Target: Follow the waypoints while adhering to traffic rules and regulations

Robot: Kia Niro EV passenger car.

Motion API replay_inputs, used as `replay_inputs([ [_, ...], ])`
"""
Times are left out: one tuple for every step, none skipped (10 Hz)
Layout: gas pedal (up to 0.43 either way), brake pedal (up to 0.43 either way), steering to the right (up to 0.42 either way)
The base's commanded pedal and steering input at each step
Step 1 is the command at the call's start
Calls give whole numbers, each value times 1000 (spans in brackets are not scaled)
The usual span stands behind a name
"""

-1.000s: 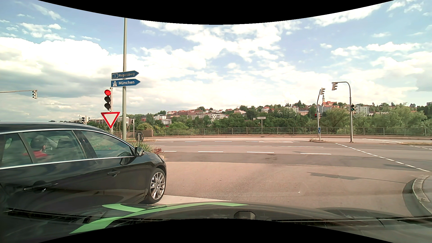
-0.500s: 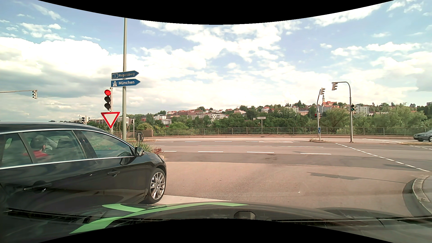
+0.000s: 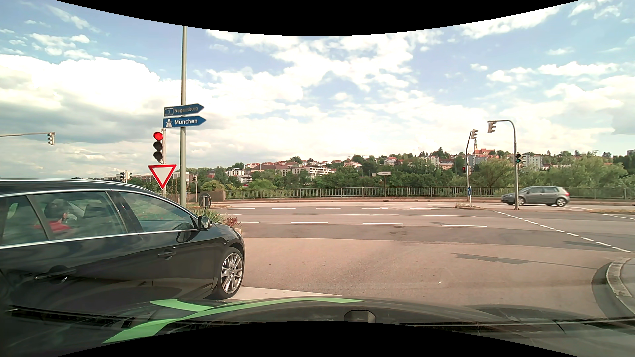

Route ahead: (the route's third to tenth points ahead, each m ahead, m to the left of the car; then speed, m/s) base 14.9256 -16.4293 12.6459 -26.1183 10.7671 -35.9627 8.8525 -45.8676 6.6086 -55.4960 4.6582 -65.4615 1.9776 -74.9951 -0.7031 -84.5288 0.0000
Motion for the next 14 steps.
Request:
replay_inputs([
  [0,610,259],
  [0,610,259],
  [0,610,259],
  [0,610,259],
  [0,610,259],
  [0,610,259],
  [0,610,259],
  [0,610,259],
  [0,610,259],
  [0,610,259],
  [0,604,259],
  [0,610,259],
  [0,610,259],
  [0,610,259],
])
